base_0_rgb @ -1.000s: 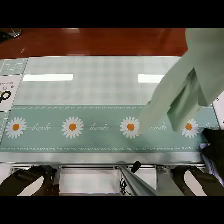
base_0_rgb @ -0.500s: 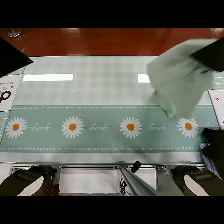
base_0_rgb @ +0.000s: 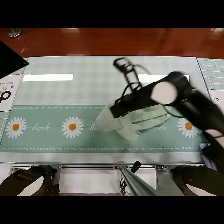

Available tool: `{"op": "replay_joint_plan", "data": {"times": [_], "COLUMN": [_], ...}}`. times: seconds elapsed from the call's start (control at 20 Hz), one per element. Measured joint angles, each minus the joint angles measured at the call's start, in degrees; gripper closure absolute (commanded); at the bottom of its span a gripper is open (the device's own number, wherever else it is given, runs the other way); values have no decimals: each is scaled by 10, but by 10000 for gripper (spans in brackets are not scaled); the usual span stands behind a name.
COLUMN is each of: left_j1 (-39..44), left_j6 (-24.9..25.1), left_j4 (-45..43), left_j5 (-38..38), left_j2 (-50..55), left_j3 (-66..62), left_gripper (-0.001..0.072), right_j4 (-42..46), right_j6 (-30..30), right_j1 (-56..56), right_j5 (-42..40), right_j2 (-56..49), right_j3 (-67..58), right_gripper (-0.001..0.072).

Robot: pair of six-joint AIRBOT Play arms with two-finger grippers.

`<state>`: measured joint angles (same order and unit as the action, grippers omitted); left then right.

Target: Fold the shirts.

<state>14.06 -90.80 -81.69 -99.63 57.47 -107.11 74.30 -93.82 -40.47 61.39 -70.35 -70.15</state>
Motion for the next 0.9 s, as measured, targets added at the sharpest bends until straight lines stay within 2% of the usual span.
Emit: {"op": "replay_joint_plan", "data": {"times": [0.05, 0.1, 0.25, 0.4, 0.6, 0.75, 0.9], "left_j1": [0, 0, -1, -1, -1, -1, -1], "left_j6": [0, 0, 2, 4, 4, 4, 3], "left_j4": [-4, -8, -18, -25, -18, 40, 125], "left_j5": [0, 0, 0, 0, 2, 30, 96], "left_j2": [0, 1, 4, 9, 8, -6, -37], "left_j3": [0, 0, 1, 12, 80, 190, 338], "left_gripper": [-8, -8, -8, -8, -9, -8, -8], "right_j4": [-3, -8, -12, 2, 106, 190, 208], "right_j6": [-6, -10, -19, -13, -6, 10, 48], "right_j1": [-16, -27, -31, 10, 116, 227, 359], "right_j5": [-22, -39, -61, -38, 33, 81, 116], "right_j2": [-24, -45, -77, -59, 29, 95, 130], "right_j3": [5, 8, 13, 15, 16, 16, 16], "right_gripper": [272, 157, 158, 158, 165, 165, 164]}}
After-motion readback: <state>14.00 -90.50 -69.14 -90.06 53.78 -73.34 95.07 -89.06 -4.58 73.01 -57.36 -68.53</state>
